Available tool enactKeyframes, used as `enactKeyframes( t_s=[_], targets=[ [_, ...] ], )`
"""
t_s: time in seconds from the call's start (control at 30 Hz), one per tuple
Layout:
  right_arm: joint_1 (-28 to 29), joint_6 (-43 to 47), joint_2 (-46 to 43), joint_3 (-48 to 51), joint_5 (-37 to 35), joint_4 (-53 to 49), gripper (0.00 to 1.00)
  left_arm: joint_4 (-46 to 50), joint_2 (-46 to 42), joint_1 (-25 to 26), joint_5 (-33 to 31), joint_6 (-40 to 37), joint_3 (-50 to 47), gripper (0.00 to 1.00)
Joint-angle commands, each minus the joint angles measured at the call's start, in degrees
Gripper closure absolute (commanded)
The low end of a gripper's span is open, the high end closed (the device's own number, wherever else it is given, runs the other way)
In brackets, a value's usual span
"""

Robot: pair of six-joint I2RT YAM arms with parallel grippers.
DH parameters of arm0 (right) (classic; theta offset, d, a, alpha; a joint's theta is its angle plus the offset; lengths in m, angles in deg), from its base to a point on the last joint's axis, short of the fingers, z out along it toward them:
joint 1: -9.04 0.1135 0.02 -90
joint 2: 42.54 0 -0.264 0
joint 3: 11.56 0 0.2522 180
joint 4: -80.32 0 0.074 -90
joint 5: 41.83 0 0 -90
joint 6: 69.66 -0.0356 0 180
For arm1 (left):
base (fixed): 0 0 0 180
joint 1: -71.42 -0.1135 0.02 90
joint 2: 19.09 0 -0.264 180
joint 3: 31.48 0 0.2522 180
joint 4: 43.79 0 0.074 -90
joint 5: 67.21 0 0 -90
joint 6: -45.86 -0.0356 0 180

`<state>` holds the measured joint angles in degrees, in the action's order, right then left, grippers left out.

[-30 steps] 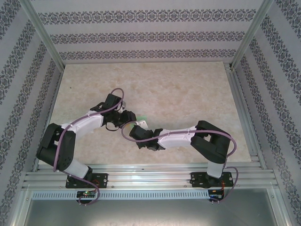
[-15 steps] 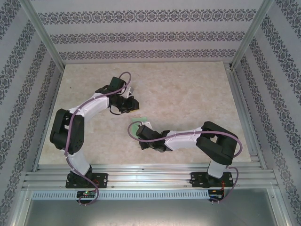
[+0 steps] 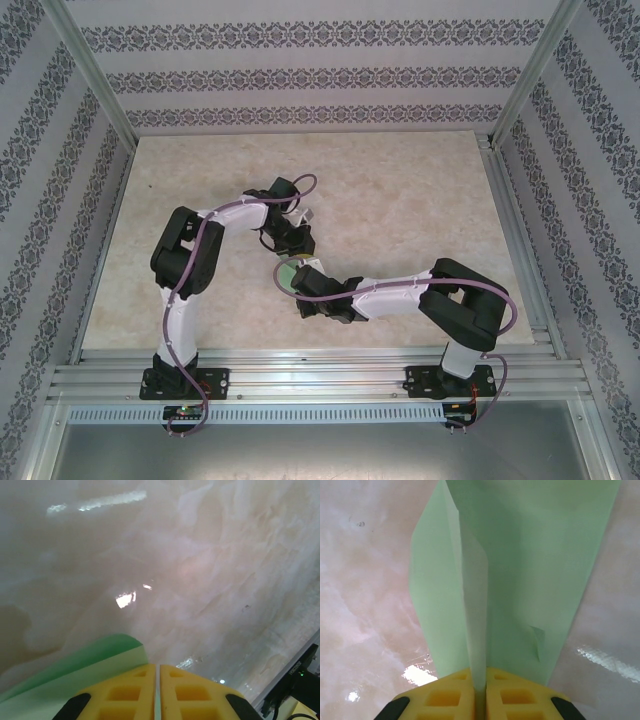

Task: Fold a paper plane with a square sheet of paper (fold left side to right side)
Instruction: Fourth fold the wing at the center of the table.

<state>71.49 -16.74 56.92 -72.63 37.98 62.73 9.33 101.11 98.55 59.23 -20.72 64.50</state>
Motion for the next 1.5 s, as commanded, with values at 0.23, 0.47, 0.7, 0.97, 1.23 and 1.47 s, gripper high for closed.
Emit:
enactKeyframes(
  t_s=[0.23, 0.47, 0.7, 0.97, 1.23, 1.47],
  targets=[
    [-1.3, -0.9, -2.4, 0.5, 0.8, -0.7, 0.82, 4.0, 4.0, 0.4, -4.8, -3.5, 1.5, 0.93],
    [-3.0, 1.2, -1.9, -2.5, 2.5, -1.8, 0.77, 3.8, 4.3, 0.5, -5.4, -3.8, 0.5, 0.94],
    [-3.6, 2.0, -0.4, -4.8, 4.5, -2.0, 0.71, 3.5, 4.5, 0.8, -5.5, -3.6, 0.6, 0.94],
    [-4.1, 1.6, -0.3, -5.9, 6.3, -1.3, 0.69, 3.4, 4.8, 0.8, -5.4, -3.5, 0.8, 0.95],
    [-4.8, 1.1, -0.2, -5.6, 7.7, -1.0, 0.84, 3.2, 5.2, 0.9, -5.3, -3.5, 0.8, 0.95],
    [-5.7, -1.9, -1.5, 0.0, 10.7, 4.3, 0.91, 3.3, 5.8, 0.8, -5.6, -3.8, 0.9, 0.95]
  ],
)
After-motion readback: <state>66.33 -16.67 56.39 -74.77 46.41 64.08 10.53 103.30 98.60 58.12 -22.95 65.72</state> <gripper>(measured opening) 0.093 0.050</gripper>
